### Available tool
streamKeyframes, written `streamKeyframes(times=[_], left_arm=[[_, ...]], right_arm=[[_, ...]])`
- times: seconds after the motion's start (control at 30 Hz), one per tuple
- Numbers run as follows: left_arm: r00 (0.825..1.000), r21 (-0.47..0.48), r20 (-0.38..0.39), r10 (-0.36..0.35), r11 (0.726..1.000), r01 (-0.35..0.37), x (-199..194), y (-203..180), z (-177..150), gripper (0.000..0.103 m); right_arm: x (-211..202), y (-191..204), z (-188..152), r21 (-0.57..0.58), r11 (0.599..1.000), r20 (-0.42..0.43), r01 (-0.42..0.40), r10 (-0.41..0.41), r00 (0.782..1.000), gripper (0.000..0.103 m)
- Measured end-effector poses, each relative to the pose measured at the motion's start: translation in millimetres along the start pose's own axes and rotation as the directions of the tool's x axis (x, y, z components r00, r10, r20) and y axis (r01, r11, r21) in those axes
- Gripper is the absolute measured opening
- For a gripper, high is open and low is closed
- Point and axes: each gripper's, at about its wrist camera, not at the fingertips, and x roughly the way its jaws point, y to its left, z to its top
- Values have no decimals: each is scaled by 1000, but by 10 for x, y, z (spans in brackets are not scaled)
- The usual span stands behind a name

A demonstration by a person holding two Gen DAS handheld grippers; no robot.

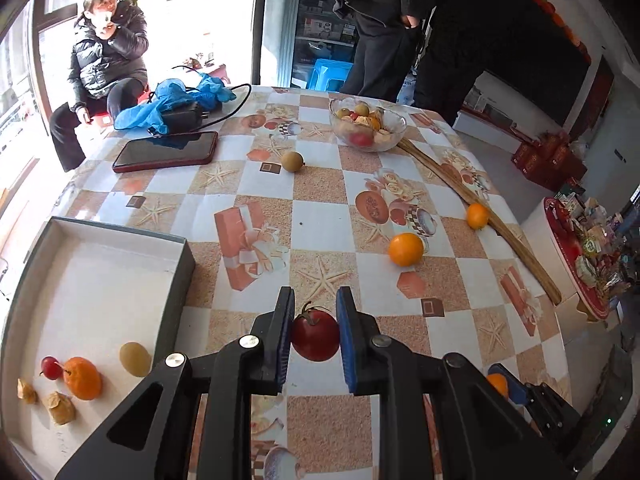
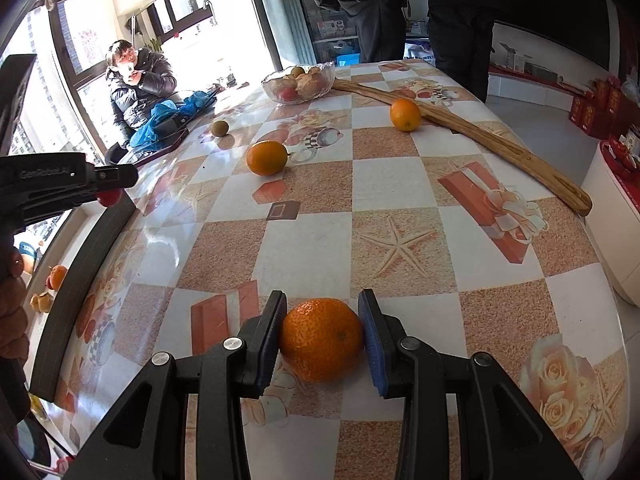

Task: Organize fruits
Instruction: 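Hold the red tomato and mandarin orange in both tools, then carry the tomato and orange over the white tray with both tools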

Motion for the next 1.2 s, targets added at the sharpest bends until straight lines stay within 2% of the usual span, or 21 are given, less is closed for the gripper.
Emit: streamKeyframes(times=[0.1,0.2,0.3,0.57,0.7,0.9,1.1,1.2], left_arm=[[999,-6,29,25,1000,-25,-358,220,-11,23],[998,-24,56,43,999,-41,-676,454,10,23],[993,-24,78,92,996,-91,-953,651,14,23],[974,-58,110,196,980,-191,-1365,1147,-54,23],[971,-98,87,222,972,-213,-1344,1388,-170,23],[959,-116,31,282,954,-277,-1106,1598,-421,23],[957,-147,-43,286,946,-289,-821,1744,-655,23],[962,-153,-69,263,950,-271,-698,1784,-755,23]], right_arm=[[16,43,42,-8,1000,-41,9,-9,999,38],[3,53,120,47,997,-94,-60,65,993,38],[-66,145,259,70,991,-113,-118,126,986,38],[-269,740,715,37,963,-123,-266,268,955,38],[-268,1149,838,-10,948,-148,-319,314,938,38],[-147,1725,864,-77,926,-215,-370,347,913,38],[7,2196,832,-133,904,-273,-407,361,892,38],[86,2410,775,-161,893,-304,-421,361,882,38]])
